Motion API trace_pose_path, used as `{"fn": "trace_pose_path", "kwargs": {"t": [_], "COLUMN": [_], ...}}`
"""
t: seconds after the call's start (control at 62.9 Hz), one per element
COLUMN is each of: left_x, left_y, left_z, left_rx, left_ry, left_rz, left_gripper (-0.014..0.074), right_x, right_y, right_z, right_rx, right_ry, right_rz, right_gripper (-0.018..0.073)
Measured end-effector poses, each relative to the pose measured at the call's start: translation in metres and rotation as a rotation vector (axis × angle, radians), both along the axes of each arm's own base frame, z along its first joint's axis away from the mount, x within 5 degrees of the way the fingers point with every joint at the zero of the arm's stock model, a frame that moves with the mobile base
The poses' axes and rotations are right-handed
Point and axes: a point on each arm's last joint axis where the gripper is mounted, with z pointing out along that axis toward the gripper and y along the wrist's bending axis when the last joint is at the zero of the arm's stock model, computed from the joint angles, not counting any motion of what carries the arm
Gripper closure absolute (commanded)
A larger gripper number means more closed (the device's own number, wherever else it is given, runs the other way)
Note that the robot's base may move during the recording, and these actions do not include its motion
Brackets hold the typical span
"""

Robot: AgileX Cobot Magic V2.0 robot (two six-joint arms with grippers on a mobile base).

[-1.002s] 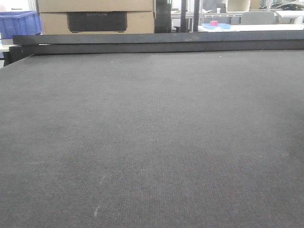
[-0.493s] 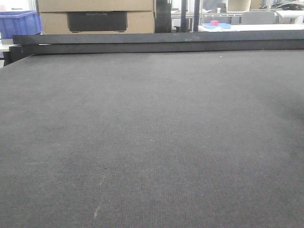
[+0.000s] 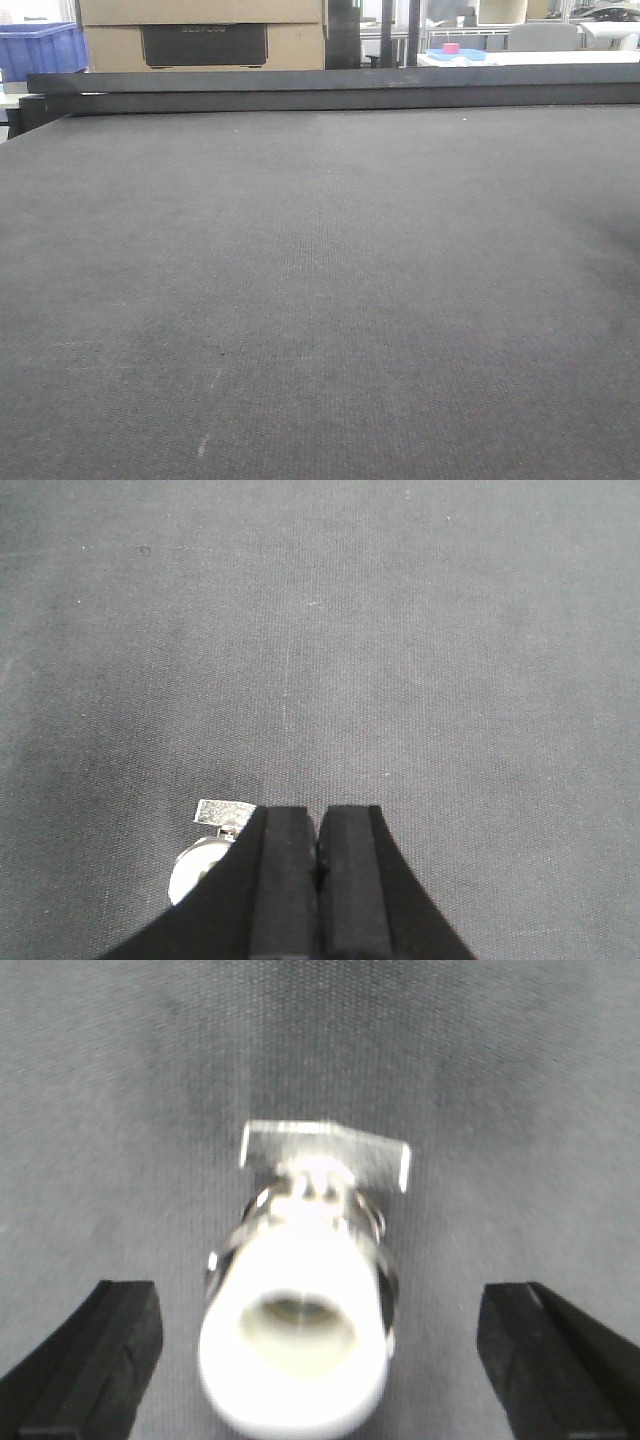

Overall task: Place valve from conveyor to right shelf box
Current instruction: 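Close the left and right grippers around one silver valve each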

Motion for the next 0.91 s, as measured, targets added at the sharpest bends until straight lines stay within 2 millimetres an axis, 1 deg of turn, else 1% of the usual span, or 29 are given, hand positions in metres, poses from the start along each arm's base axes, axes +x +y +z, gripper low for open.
{"fn": "trace_pose_path", "kwargs": {"t": [0.207,0.302,0.366,0.445,0.493,0.604,0.652,0.732,0.827,0.907], "left_x": [0.000,0.000,0.000,0.000,0.000,0.000,0.000,-0.001,-0.003,-0.002], "left_y": [0.000,0.000,0.000,0.000,0.000,0.000,0.000,0.001,0.006,0.014], "left_z": [0.000,0.000,0.000,0.000,0.000,0.000,0.000,-0.001,-0.005,-0.011], "left_rx": [0.000,0.000,0.000,-0.007,-0.024,-0.054,-0.061,-0.067,-0.063,-0.040], "left_ry": [0.000,0.000,0.000,0.000,0.002,0.005,0.010,0.025,0.069,0.133], "left_rz": [0.000,0.000,0.000,0.009,0.028,0.064,0.073,0.099,0.145,0.189], "left_gripper": [0.0708,0.0708,0.0708,0.0708,0.0708,0.0708,0.0708,0.0708,0.0708,0.0708], "right_x": [0.013,0.014,0.015,0.015,0.015,0.016,0.015,0.015,0.015,0.015], "right_y": [0.000,0.000,0.000,0.000,0.000,0.001,0.001,0.001,0.001,0.001], "right_z": [-0.022,-0.025,-0.026,-0.025,-0.025,-0.025,-0.025,-0.024,-0.024,-0.024], "right_rx": [-0.002,-0.002,-0.002,-0.002,-0.002,0.006,0.006,0.006,0.008,0.008], "right_ry": [0.058,0.065,0.066,0.065,0.065,0.063,0.067,0.065,0.067,0.067], "right_rz": [-0.002,-0.003,-0.003,-0.003,-0.003,-0.005,-0.005,-0.003,-0.003,-0.003], "right_gripper": [0.0032,0.0035,0.0062,0.0132,0.0204,0.0427,0.0565,0.0732,0.0722,0.0722]}}
